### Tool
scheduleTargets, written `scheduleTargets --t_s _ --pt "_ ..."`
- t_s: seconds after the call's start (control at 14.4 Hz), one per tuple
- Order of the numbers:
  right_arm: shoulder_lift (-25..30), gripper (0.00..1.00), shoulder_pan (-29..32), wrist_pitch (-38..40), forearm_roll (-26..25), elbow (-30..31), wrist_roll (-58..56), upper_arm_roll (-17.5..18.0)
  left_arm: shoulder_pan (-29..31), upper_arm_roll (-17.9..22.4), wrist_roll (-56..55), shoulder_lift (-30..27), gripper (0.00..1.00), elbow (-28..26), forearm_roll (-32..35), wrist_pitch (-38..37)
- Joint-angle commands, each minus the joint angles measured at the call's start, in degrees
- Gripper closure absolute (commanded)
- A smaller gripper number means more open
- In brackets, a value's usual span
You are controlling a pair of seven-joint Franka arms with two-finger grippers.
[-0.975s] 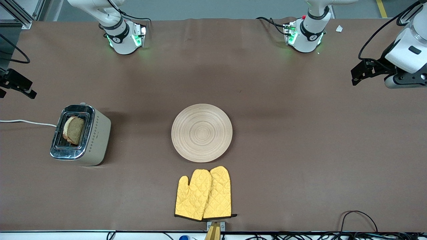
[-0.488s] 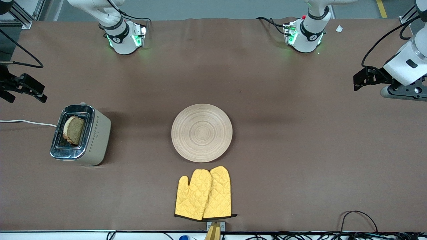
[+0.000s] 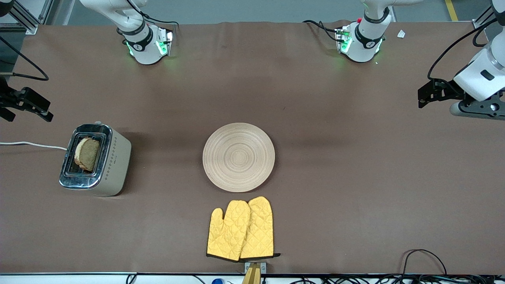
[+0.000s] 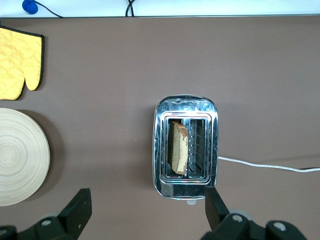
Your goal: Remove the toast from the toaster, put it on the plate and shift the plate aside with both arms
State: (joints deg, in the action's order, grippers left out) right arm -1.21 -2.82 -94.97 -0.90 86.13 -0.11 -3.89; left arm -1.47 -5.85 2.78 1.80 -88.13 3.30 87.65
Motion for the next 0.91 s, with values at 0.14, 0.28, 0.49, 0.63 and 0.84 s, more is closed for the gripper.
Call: scheduleTargets --t_s 0.14,0.28,0.49,0.63,0.84 --pt "-0.8 0.00 2.4 -0.2 0.0 -1.1 -0.1 0.5 0.1 -0.1 0.7 0.1 0.01 1.1 0.5 -0.7" --pt "-0.8 0.00 2.2 0.0 -0.3 -1.4 -0.1 0.6 0.1 -0.1 0.8 0.1 0.01 1.1 0.5 -0.7" --pt "-0.8 0.00 2.1 0.2 -0.3 -1.9 -0.2 0.6 0.0 -0.1 0.9 0.1 0.01 1.1 0.5 -0.7" --pt "-0.7 0.00 2.0 0.4 -0.3 -2.0 -0.2 0.7 0.0 -0.2 0.9 0.2 0.01 1.1 0.5 -0.7" --pt "-0.7 0.00 1.9 0.5 -0.4 -1.8 -0.2 0.8 0.0 -0.2 0.8 1.0 0.01 1.1 0.3 -0.6"
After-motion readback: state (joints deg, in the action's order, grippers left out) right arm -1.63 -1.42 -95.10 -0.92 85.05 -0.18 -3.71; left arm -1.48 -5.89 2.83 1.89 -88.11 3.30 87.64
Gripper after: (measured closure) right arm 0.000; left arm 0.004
